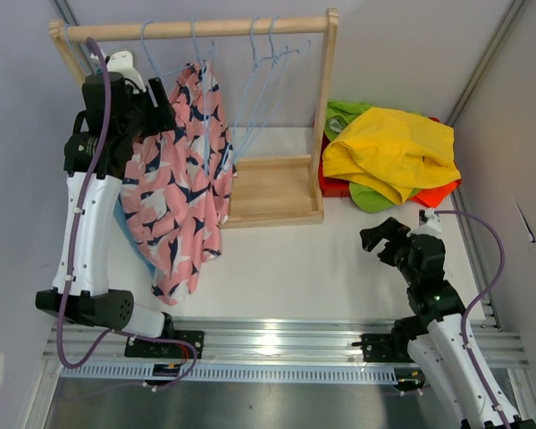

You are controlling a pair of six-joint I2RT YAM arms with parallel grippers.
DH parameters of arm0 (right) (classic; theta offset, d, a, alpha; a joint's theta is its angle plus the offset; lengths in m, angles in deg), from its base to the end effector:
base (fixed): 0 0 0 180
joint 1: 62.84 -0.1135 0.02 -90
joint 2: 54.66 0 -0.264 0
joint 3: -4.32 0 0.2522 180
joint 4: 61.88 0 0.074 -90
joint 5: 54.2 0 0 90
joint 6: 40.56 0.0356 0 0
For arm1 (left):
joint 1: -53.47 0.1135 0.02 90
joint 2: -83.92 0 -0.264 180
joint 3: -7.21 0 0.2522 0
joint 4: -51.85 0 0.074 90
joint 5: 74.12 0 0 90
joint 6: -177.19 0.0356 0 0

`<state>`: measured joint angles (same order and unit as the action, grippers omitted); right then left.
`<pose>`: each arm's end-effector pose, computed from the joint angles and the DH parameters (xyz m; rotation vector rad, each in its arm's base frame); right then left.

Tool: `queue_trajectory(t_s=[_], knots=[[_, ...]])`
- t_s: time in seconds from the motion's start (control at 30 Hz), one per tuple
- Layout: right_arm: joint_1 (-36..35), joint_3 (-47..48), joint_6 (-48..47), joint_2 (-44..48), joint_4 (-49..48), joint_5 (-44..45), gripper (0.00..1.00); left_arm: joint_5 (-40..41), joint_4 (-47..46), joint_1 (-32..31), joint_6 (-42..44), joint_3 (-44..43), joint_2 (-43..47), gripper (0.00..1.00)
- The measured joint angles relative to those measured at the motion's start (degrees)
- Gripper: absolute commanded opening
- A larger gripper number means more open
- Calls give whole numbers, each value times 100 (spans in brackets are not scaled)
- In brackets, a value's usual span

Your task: Remove the shorts from the hanger

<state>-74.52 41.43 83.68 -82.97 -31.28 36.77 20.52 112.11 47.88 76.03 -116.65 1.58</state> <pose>0.1358 0.0275 0.2366 0.3997 1.9455 0.5091 0.2763 -0.0241 0.5071 -0.1473 1.8929 -0.1220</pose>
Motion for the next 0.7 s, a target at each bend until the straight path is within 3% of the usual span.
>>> queue_trajectory(t_s=[0.07,0.17,0.37,0.43,0.5,0.7], knots=[[0,-2,0,-35,-2,0,99,-35,-7,0,-13,50,0,68],[0,-7,0,-66,-2,0,99,-50,-31,0,-55,50,4,52],[0,-7,0,-48,0,0,99,-101,-87,2,-85,61,4,38],[0,-7,0,-33,0,0,99,-127,-96,4,-101,61,4,25],[0,-7,0,-13,0,0,99,-177,-96,4,-107,61,4,3],[0,-7,0,-7,2,0,99,-229,-96,15,-79,59,4,0]])
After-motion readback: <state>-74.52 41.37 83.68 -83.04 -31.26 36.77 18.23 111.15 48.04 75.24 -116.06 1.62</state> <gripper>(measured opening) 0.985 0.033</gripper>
